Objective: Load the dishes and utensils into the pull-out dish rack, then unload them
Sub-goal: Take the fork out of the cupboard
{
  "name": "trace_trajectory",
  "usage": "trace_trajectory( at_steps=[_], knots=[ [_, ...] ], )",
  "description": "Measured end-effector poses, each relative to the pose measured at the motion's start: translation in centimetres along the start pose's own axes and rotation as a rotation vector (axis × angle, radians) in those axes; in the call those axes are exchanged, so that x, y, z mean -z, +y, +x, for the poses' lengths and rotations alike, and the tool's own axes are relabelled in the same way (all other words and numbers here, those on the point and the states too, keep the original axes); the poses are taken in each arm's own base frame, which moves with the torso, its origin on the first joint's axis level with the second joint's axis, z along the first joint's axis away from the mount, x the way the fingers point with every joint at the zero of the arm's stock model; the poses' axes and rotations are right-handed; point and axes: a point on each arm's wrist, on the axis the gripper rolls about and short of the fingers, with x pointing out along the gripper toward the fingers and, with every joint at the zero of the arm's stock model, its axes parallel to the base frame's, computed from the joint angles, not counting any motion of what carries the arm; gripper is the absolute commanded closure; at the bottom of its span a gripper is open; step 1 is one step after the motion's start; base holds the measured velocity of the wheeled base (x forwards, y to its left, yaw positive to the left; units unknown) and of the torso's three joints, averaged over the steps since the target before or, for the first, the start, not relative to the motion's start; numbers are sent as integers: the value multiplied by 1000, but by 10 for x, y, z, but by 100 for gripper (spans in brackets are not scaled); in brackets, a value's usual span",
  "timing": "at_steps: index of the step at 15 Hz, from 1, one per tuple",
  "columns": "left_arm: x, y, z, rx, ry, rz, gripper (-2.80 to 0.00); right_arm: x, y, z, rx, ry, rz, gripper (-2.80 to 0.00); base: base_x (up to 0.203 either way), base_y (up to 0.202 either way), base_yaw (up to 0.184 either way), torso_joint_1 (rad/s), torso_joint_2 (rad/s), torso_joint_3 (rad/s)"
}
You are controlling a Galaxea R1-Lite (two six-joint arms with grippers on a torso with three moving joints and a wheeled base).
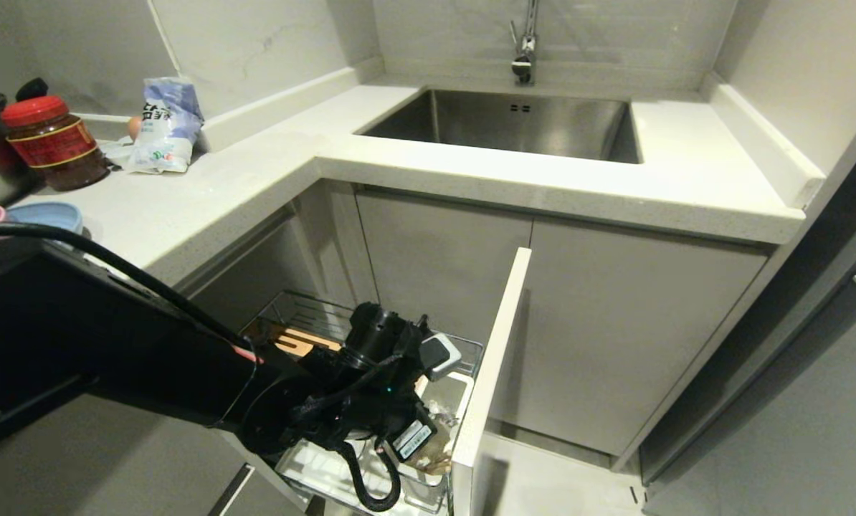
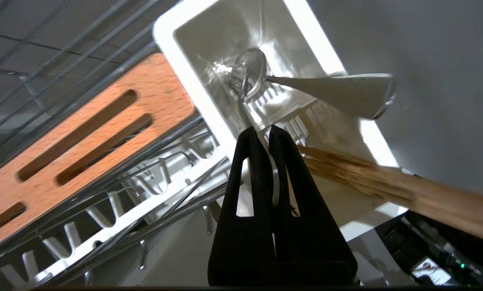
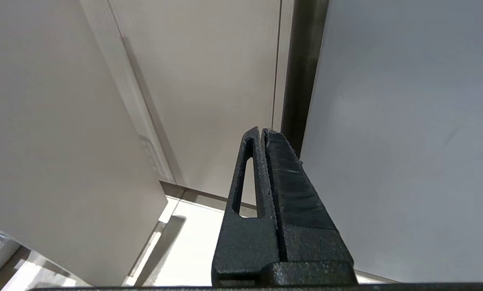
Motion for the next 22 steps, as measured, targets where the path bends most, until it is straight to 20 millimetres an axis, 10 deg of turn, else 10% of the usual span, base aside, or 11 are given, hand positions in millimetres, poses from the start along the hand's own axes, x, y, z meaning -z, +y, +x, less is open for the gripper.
trace_trajectory(
  at_steps=[16,22],
  knots=[
    [-47,23,-106,-10,-137,-292,0,0,0,0,0,0,0,0,0,0,0,0,0,0],
    [-51,35,-177,-37,-302,-354,0,0,0,0,0,0,0,0,0,0,0,0,0,0]
  ],
)
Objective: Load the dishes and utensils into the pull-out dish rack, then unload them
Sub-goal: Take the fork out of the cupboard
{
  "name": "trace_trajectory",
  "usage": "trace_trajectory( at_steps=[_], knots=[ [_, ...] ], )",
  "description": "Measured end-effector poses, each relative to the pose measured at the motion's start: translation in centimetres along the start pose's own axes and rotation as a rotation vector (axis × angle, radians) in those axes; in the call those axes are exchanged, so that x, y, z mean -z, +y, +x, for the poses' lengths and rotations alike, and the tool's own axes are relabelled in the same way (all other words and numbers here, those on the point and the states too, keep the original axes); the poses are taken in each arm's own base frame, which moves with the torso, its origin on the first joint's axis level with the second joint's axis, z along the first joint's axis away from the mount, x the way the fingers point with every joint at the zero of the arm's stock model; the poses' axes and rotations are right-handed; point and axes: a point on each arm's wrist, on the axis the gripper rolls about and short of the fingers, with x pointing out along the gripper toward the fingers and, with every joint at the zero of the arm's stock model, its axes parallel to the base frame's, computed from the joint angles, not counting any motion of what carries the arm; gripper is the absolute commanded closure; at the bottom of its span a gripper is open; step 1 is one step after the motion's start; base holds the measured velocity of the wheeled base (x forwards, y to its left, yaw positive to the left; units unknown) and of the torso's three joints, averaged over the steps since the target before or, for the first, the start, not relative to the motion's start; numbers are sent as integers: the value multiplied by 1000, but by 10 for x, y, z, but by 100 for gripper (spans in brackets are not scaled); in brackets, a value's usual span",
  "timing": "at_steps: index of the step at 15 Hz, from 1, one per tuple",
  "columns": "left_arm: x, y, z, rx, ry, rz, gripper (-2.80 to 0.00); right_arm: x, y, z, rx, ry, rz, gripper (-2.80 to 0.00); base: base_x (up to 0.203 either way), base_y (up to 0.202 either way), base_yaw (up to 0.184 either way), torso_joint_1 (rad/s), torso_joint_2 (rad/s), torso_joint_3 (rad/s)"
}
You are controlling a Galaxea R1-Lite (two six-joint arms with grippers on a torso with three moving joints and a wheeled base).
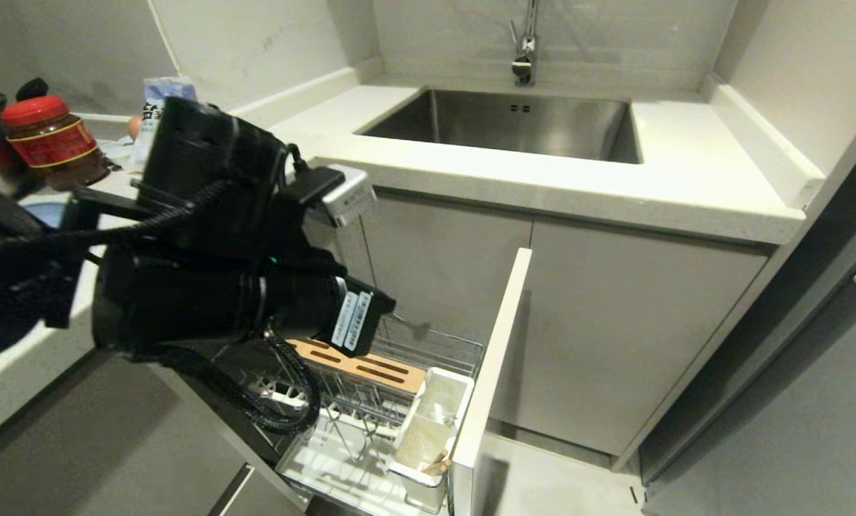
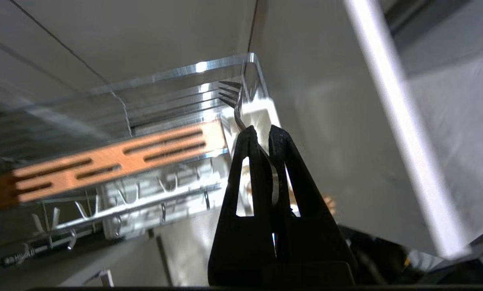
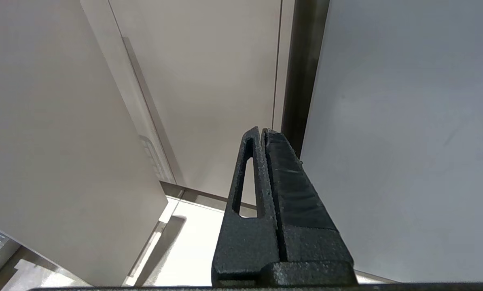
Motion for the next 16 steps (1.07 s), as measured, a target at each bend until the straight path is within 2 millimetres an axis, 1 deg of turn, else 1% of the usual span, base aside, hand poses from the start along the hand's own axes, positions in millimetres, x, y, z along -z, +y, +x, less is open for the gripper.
trace_trajectory(
  at_steps=[3,5,7,9,12,14,16],
  knots=[
    [-13,6,-44,-14,-137,-46,0,0,0,0,0,0,0,0,0,0,0,0,0,0],
    [-21,12,-77,-64,-241,-77,0,0,0,0,0,0,0,0,0,0,0,0,0,0],
    [-28,23,-105,-179,-340,-125,0,0,0,0,0,0,0,0,0,0,0,0,0,0],
    [-34,36,-129,-310,-453,-181,0,0,0,0,0,0,0,0,0,0,0,0,0,0],
    [-43,53,-153,-516,-615,-270,0,0,0,0,0,0,0,0,0,0,0,0,0,0],
    [-42,60,-158,-647,-650,-317,0,0,0,0,0,0,0,0,0,0,0,0,0,0],
    [-38,67,-157,-772,-667,-333,0,0,0,0,0,0,0,0,0,0,0,0,0,0]
  ],
)
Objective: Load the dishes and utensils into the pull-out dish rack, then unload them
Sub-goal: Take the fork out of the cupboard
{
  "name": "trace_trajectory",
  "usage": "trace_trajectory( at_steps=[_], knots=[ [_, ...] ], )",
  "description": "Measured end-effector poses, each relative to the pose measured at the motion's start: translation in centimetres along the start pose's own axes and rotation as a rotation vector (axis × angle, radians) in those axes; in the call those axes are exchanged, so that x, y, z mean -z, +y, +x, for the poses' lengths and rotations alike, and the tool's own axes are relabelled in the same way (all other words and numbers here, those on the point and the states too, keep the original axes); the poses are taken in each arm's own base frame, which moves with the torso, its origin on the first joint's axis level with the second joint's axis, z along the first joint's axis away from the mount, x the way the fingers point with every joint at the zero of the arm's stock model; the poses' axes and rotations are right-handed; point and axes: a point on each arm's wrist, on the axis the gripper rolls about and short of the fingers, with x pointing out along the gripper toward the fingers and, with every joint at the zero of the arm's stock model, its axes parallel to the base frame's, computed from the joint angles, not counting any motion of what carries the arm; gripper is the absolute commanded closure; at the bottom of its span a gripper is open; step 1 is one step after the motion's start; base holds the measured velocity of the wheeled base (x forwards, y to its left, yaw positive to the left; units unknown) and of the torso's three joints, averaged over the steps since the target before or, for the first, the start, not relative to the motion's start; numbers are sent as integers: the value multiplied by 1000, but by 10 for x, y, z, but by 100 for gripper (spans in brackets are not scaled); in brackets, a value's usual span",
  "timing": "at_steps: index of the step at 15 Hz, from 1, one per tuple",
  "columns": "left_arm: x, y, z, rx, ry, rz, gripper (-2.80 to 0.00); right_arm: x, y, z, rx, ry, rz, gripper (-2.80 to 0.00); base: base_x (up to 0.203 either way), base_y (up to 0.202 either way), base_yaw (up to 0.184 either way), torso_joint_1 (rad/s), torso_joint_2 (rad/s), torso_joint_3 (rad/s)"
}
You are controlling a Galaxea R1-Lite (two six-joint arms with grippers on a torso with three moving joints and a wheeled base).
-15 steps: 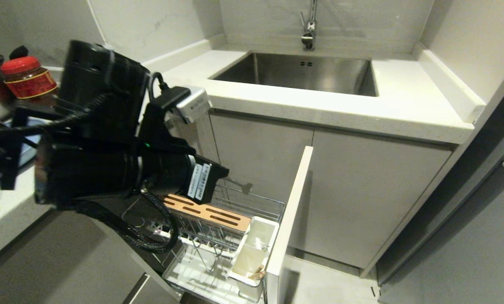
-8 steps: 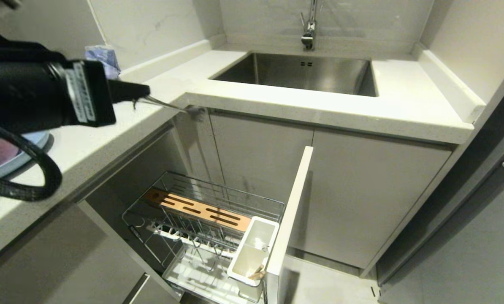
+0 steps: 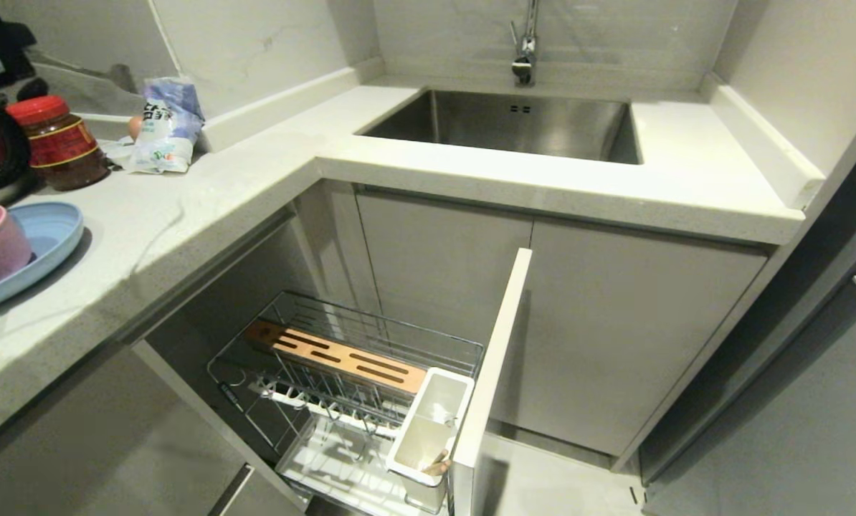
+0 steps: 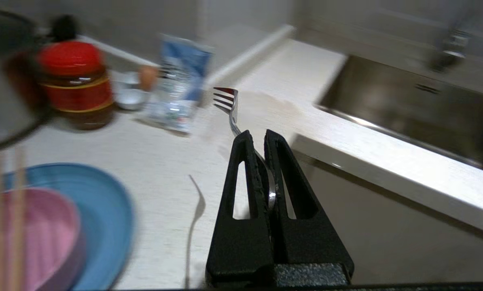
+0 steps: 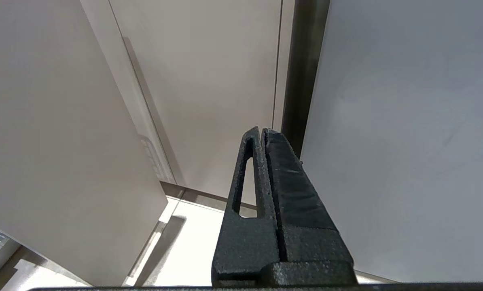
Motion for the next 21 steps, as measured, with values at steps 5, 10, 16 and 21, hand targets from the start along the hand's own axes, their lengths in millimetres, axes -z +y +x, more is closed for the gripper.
trace_trajectory(
  at_steps=[5,10,16,21],
  knots=[
    [35,17,24,-235,-30,53,0,0,0,0,0,0,0,0,0,0,0,0,0,0],
    [67,23,47,-394,-21,74,0,0,0,0,0,0,0,0,0,0,0,0,0,0],
    [90,23,56,-432,48,116,0,0,0,0,0,0,0,0,0,0,0,0,0,0],
    [103,27,65,-464,88,154,0,0,0,0,0,0,0,0,0,0,0,0,0,0]
  ],
)
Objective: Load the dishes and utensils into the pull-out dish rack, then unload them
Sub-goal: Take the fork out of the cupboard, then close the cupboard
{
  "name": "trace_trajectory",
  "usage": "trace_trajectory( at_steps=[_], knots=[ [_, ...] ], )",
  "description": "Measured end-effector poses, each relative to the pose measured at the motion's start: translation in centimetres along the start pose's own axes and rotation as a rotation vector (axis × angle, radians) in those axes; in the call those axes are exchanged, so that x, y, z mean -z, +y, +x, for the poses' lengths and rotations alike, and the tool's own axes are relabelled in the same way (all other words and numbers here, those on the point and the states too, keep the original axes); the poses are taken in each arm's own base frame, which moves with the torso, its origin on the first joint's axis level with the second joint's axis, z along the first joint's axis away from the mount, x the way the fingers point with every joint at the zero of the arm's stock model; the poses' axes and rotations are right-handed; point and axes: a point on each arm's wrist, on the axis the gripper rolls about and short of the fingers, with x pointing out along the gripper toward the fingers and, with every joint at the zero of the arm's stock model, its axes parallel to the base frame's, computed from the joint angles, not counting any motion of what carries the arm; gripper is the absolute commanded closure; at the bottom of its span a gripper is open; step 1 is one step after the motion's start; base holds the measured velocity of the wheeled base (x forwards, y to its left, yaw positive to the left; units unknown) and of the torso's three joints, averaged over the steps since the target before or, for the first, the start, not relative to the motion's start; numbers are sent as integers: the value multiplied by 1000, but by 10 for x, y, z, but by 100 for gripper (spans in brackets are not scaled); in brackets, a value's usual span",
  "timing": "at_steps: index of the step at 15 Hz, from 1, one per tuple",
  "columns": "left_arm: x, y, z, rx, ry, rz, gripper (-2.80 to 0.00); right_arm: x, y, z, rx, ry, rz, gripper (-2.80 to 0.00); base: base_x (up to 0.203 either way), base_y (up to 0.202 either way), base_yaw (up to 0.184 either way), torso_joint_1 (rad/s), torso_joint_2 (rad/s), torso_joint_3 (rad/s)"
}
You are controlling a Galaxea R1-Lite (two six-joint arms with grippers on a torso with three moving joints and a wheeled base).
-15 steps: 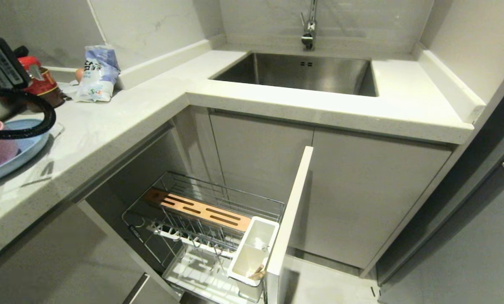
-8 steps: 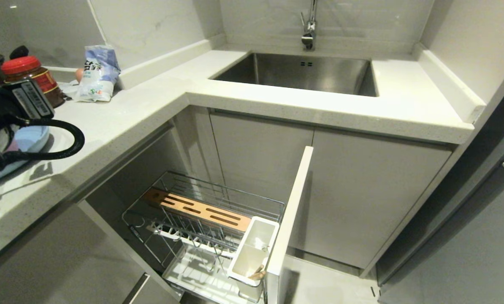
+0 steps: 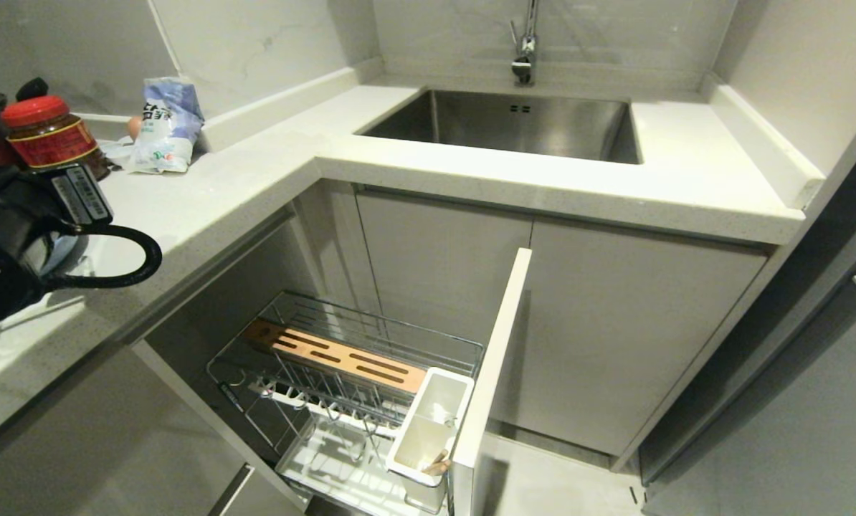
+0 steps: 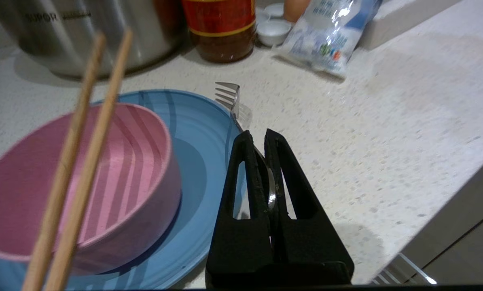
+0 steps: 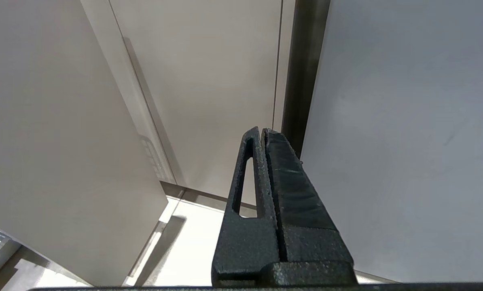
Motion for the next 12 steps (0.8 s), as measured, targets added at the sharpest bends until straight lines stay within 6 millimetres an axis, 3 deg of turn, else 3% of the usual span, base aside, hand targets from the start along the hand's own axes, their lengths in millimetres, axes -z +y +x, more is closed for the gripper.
trace_trajectory(
  at_steps=[6,12],
  knots=[
    [8,-5,7,-11,24,30,0,0,0,0,0,0,0,0,0,0,0,0,0,0],
    [-4,-5,8,-12,-7,4,0,0,0,0,0,0,0,0,0,0,0,0,0,0]
  ],
)
